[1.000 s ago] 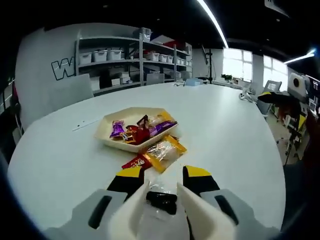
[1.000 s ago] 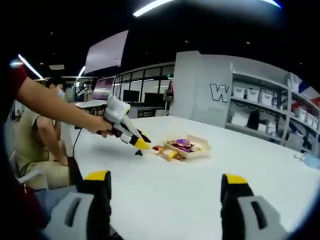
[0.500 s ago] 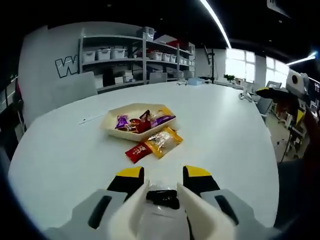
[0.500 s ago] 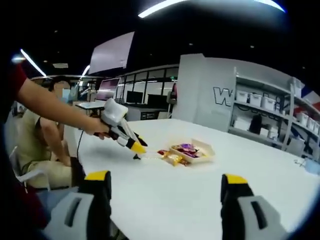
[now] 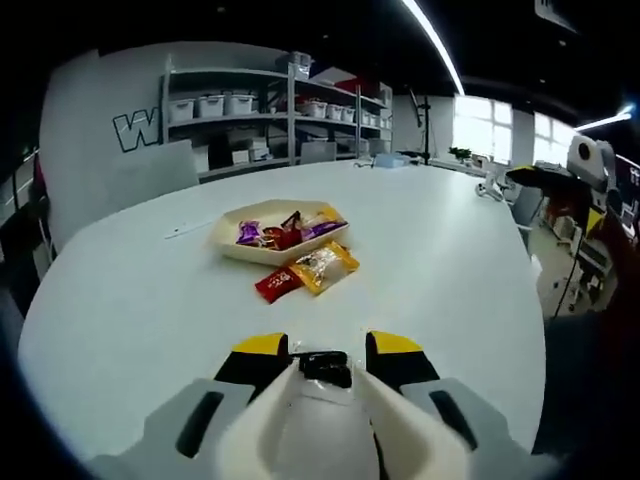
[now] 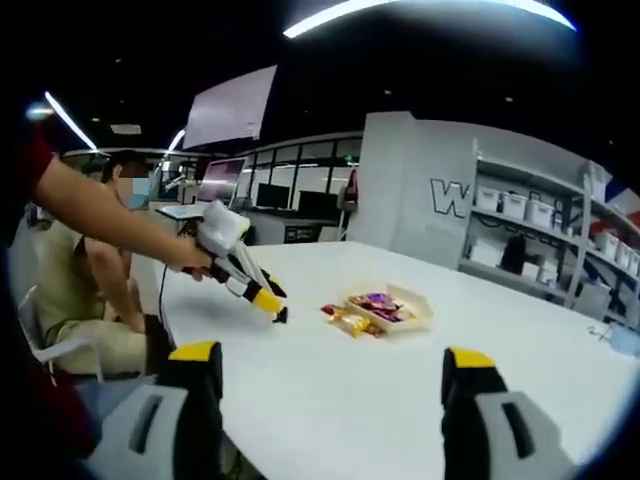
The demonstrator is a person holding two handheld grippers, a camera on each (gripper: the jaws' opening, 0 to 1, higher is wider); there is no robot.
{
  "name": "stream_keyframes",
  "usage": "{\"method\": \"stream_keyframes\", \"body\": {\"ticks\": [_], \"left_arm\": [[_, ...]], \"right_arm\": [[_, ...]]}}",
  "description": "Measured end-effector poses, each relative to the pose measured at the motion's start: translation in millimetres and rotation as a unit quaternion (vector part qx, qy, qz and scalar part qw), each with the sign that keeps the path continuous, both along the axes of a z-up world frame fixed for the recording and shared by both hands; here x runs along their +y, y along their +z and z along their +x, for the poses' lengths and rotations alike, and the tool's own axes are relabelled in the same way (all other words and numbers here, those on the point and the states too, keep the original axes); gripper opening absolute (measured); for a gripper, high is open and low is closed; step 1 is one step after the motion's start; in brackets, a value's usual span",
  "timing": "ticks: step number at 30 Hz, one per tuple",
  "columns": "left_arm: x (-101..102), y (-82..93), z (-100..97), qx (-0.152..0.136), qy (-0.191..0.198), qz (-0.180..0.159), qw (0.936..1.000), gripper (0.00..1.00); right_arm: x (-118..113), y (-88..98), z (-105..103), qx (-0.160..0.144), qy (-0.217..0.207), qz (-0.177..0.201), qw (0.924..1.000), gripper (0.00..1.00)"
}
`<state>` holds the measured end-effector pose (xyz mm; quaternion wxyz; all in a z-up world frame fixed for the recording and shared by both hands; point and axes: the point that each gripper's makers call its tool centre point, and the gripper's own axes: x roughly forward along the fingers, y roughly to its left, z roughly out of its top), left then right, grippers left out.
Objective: Place the target food into the container with the food tongs after gripping and lifting it, then release it inside without dropping or visibly crushing the food.
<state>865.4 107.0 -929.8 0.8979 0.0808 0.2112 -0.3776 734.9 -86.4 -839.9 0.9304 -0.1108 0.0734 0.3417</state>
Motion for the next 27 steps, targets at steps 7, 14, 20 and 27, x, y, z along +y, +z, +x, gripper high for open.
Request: {"method": "stream_keyframes", "body": {"ticks": [7,14,20,27], "left_arm": [[-16.5,-1.4,-20.6,0.002,-0.019,-0.002,0.9998,0.29],[-32.8,-2.4,-28.1,0.011,-0.030,-0.010,0.9994,0.29],[-51.1,-2.6,-36.5,0.019,-0.042,-0.019,0.9987,0.29],[-70.0,-2.1,-36.8,0.040,-0.042,-0.042,0.9975,0.29]], "right_arm": [[5.0,3.1,-2.7,-0.004,0.005,-0.002,1.0000,0.90],[6.8,5.1,-6.7,-0.007,0.007,-0.001,1.0000,0.90],[2.5,5.3,-7.0,-0.007,0.003,0.001,1.0000,0.90],[-3.0,4.4,-5.1,-0.007,-0.001,0.004,1.0000,0.90]]}}
